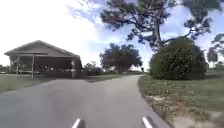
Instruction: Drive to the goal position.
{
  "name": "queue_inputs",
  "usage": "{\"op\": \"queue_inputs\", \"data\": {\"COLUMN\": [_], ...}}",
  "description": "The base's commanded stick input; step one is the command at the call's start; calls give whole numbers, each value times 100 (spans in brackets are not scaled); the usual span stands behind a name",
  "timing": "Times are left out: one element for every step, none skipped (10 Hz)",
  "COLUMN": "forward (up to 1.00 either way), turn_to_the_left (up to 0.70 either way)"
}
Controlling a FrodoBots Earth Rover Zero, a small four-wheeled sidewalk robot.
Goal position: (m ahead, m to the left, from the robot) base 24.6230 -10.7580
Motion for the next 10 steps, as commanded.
{"op": "queue_inputs", "data": {"forward": [69,69,69,69,69,69,69,69,69,69], "turn_to_the_left": [3,3,3,8,21,34,27,15,8,9]}}
